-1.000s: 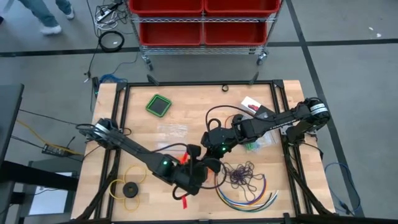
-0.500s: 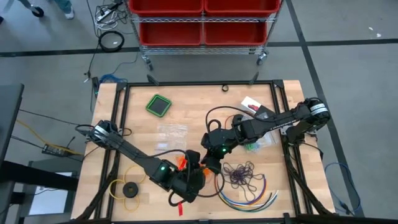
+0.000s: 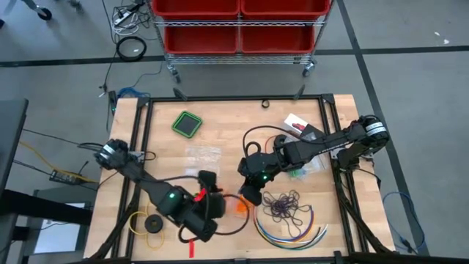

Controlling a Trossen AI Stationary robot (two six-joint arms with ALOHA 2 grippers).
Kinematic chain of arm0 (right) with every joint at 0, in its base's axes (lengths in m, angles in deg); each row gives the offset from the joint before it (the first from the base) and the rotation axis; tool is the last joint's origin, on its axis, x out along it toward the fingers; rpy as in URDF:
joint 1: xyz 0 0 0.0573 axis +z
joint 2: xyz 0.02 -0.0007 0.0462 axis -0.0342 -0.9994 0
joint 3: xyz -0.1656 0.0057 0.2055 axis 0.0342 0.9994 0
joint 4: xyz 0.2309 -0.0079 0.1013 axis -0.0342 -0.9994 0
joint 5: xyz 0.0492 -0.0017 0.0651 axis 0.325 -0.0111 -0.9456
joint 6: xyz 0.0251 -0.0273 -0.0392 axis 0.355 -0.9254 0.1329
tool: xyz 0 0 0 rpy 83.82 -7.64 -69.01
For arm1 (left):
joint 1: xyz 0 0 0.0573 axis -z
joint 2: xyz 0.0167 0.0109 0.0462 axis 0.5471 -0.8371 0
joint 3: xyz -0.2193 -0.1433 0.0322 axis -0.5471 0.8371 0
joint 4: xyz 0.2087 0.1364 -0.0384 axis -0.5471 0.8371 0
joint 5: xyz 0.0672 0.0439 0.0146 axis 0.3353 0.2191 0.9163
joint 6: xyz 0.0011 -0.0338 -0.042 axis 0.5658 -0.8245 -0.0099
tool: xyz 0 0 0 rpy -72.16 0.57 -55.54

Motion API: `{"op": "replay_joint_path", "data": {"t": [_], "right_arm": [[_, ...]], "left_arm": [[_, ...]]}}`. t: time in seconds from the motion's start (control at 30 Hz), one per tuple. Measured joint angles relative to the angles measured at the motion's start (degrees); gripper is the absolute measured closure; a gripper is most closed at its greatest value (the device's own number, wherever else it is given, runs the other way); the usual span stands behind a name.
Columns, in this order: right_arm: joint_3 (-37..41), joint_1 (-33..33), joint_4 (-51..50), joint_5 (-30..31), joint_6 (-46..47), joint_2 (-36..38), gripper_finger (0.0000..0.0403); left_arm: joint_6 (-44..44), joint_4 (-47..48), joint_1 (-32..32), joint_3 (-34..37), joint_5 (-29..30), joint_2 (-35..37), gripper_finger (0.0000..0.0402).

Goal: Sort rubber bands
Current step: Put the orange rubber band into the transparent zip bag

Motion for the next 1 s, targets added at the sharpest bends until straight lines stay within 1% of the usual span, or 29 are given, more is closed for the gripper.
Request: {"op": "replay_joint_path", "data": {"t": [0.07,0.13,0.27,0.33,0.47,0.67,0.77,0.9,1.0], "right_arm": [[0.0,0.0,-0.02,0.0,-0.01,0.0,0.0396],[0.0,-0.01,-0.02,0.02,-0.01,0.0,0.0397],[0.0,0.0,0.01,0.02,-0.06,0.0,0.0398],[0.0,0.0,0.0,0.02,-0.08,0.0,0.0397],[0.02,0.0,0.04,0.2,-0.08,0.0,0.0398],[0.02,0.02,0.09,0.36,-0.08,0.0,0.0398],[0.02,0.04,0.09,0.61,-0.08,0.0,0.0399],[0.04,0.04,0.09,0.66,-0.08,0.0,0.0399],[0.04,0.04,0.11,1.55,-0.28,0.0,0.0398]], "left_arm": [[-3.98,3.95,1.08,0.43,0.23,0.0,0.0208],[-6.65,5.63,2.19,2.23,0.26,0.0,0.0209],[-9.85,3.29,3.88,9.28,0.74,0.0,0.0209],[-11.4,0.62,4.1,13.72,1.35,0.0,0.021],[-12.99,-9.31,3.78,23.92,1.98,-0.02,0.021],[-13.1,-30.34,1.31,38.74,1.96,-0.04,0.021],[-11.98,-37.85,-0.27,43.42,-0.07,-0.04,0.021],[-8.72,-46.49,-3.36,47.88,-6.43,0.15,0.0219],[-8.04,-49.32,-5.57,49.0,-8.68,0.33,0.0236]]}}
